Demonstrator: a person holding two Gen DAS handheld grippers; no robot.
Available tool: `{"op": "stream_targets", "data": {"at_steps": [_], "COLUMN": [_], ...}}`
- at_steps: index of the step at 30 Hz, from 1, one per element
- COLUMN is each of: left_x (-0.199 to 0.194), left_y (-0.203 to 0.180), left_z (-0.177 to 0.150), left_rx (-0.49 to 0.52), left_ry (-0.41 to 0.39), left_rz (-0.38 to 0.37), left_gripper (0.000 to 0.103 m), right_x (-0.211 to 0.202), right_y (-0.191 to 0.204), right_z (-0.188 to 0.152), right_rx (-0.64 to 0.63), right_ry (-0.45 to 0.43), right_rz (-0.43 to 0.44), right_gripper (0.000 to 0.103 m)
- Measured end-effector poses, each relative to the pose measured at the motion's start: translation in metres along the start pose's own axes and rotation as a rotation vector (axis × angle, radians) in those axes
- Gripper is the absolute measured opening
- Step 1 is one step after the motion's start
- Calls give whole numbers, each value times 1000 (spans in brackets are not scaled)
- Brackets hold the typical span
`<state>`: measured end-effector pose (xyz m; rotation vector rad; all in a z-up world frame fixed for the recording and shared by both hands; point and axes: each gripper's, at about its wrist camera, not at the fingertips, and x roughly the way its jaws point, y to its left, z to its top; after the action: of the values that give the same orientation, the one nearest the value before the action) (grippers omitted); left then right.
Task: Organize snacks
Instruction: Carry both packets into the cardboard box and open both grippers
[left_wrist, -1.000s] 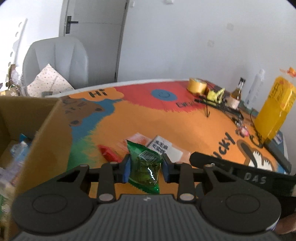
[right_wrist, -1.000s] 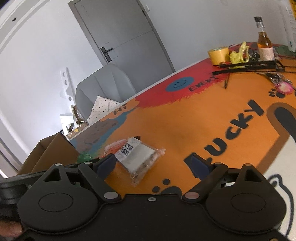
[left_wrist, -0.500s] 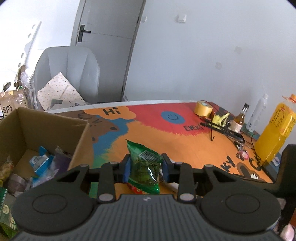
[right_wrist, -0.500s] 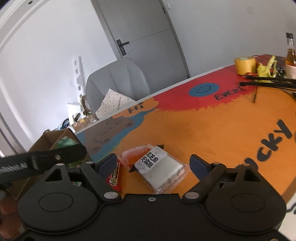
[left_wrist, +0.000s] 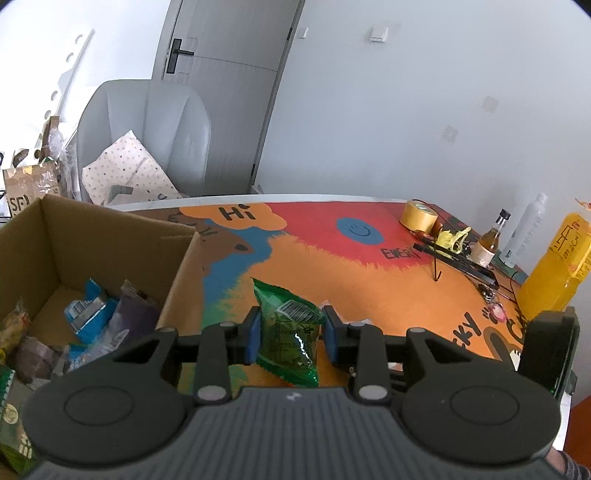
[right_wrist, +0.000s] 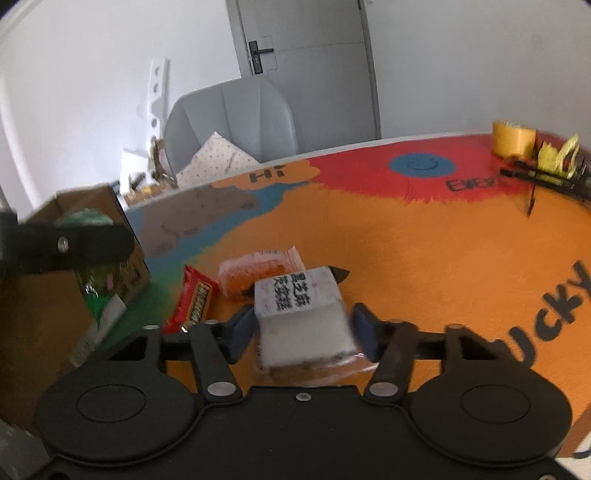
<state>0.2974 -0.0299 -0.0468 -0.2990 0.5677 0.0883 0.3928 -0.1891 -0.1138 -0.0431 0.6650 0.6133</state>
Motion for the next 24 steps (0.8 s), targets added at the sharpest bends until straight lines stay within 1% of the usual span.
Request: {"op": "stream_targets", "data": {"at_steps": [1,3,9,15,24], "left_x": [0,-1,-9,-27,-58], "left_y": [1,1,1,2,12], "left_z": [0,-1,-2,1,6], "left_rx": [0,-5,-6,-2,-4], "left_ry": [2,5,3,-19,-59], "left_rz": [-2,-4,-13,-31,-28], "left_gripper": [33,33,33,33,33], "right_x": [-2,-7,-23,-48,-79], "right_y": [-1,-3,-2,2,23], "right_z": [-1,-2,-9,-5,6], "right_rx": [7,24,48,66,69], "right_ry": [1,1,-1,-50,-110], "right_rz": [3,11,-14,-28,-17], "right_gripper": [48,47,46,45,45]}}
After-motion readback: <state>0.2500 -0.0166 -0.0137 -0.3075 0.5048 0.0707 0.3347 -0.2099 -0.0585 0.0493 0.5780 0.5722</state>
